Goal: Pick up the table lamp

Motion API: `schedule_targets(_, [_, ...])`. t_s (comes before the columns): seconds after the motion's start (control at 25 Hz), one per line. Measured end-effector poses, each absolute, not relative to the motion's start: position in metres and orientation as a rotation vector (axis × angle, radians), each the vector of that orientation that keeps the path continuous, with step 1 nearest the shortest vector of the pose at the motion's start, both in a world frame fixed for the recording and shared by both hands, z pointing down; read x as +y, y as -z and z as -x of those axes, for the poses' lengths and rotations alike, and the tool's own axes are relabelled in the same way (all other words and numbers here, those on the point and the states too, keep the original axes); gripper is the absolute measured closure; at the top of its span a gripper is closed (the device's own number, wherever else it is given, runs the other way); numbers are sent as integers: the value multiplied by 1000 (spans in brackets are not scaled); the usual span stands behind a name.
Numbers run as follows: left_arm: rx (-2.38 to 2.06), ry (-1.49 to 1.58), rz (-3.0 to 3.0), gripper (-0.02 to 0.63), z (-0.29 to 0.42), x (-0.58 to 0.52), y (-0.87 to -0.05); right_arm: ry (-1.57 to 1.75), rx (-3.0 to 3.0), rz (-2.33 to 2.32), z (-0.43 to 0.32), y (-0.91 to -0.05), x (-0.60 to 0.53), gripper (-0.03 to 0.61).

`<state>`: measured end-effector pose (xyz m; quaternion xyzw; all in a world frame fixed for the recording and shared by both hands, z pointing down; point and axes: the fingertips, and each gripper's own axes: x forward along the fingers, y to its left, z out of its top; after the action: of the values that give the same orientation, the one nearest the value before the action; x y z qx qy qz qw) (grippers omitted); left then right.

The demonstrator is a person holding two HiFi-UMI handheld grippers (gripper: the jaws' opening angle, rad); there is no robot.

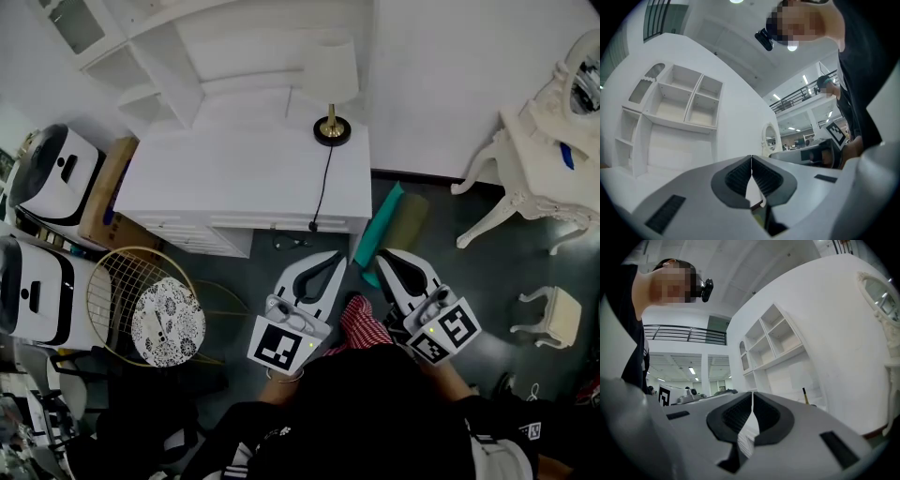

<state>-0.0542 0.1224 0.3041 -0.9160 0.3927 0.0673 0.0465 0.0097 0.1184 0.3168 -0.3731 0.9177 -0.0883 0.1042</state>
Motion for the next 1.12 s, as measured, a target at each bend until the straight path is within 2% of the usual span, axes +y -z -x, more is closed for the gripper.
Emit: schedule_targets(1.12, [1274, -99, 2782, 601, 23, -75, -313, 265, 2750, 1013, -37, -327, -90, 561])
